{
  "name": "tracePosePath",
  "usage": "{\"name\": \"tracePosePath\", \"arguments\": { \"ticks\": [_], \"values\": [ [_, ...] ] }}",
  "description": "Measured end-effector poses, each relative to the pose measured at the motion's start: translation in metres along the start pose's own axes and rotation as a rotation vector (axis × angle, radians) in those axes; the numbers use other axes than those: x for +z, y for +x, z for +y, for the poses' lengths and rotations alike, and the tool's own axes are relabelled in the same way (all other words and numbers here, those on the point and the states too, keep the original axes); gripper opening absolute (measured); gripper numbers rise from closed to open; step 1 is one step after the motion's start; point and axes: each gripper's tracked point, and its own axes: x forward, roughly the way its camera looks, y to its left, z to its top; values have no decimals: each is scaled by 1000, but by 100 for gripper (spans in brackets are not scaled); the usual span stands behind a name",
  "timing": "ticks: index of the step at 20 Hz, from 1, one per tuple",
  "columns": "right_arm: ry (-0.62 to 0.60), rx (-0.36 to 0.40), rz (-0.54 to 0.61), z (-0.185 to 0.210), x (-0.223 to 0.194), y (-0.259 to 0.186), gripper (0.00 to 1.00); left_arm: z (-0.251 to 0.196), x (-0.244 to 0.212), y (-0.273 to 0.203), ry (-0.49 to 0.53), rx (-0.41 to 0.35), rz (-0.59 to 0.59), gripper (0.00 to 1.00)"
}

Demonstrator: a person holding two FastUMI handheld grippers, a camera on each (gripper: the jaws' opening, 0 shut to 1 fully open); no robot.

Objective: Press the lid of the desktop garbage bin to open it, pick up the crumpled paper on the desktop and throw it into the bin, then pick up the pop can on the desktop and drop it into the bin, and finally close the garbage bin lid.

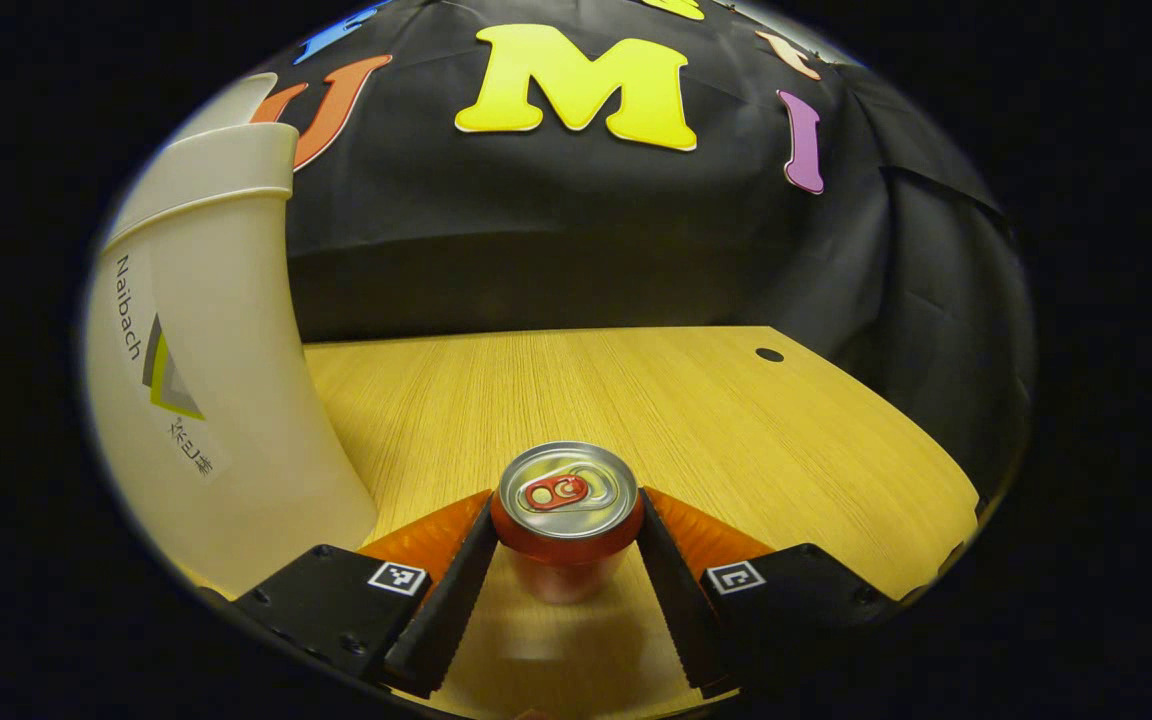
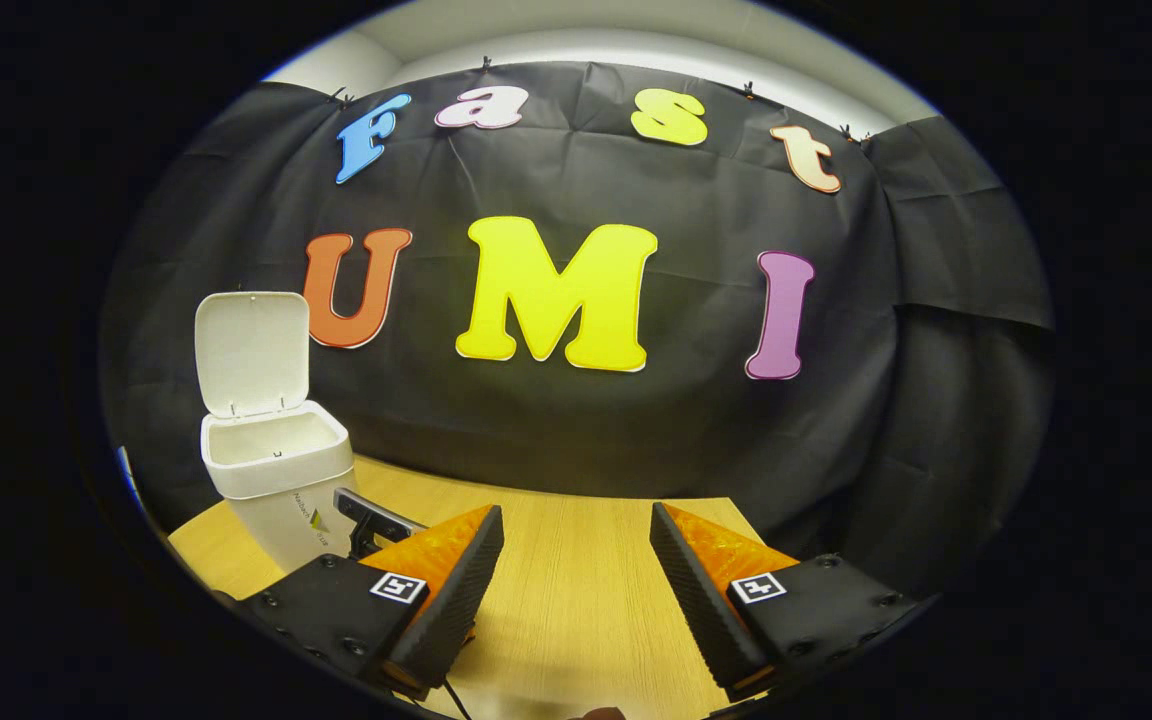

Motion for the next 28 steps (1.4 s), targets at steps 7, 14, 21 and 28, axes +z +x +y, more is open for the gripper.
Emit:
{"name": "tracePosePath", "arguments": {
  "ticks": [7,14,21,28],
  "values": [
    [25,42,-10,8,1,-2,94,-3,33,-31,48,8,-97,83],
    [43,38,-47,10,12,-7,93,5,98,-82,23,18,-241,83],
    [73,51,-64,16,16,-12,93,26,178,-141,18,67,-437,83],
    [49,76,-72,35,19,-11,93,65,234,-183,39,171,-544,82]
  ]
}}
